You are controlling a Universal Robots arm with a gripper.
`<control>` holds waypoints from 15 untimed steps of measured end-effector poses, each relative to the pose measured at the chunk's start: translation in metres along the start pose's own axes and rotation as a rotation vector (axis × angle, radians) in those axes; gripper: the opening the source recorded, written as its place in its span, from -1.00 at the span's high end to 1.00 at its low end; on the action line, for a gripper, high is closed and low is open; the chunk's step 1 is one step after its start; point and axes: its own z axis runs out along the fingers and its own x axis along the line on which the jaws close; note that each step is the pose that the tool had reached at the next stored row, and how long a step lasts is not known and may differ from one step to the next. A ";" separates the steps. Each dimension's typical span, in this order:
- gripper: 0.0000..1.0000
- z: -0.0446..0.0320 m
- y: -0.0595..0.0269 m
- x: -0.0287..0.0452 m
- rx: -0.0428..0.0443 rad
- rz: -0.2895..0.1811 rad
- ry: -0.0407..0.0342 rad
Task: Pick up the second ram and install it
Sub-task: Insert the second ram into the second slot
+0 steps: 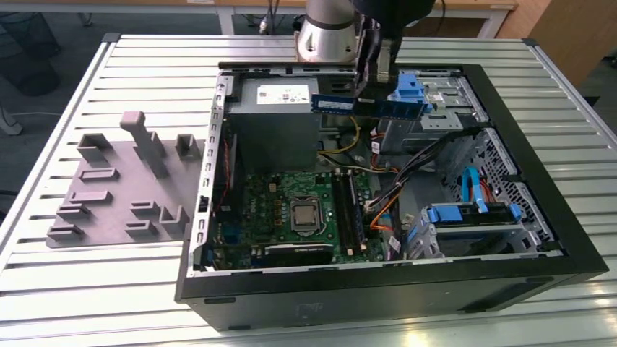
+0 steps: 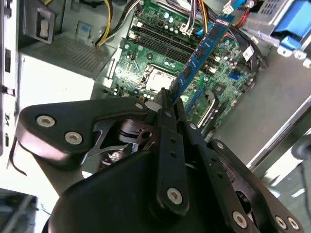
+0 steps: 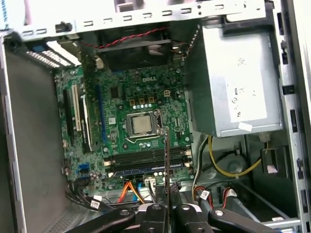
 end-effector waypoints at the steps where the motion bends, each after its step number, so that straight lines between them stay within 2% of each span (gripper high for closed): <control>1: 0.73 0.0002 0.0000 0.0000 0.0000 0.018 -0.0003; 15: 0.73 0.0030 -0.0001 0.0000 0.0002 0.259 -0.0050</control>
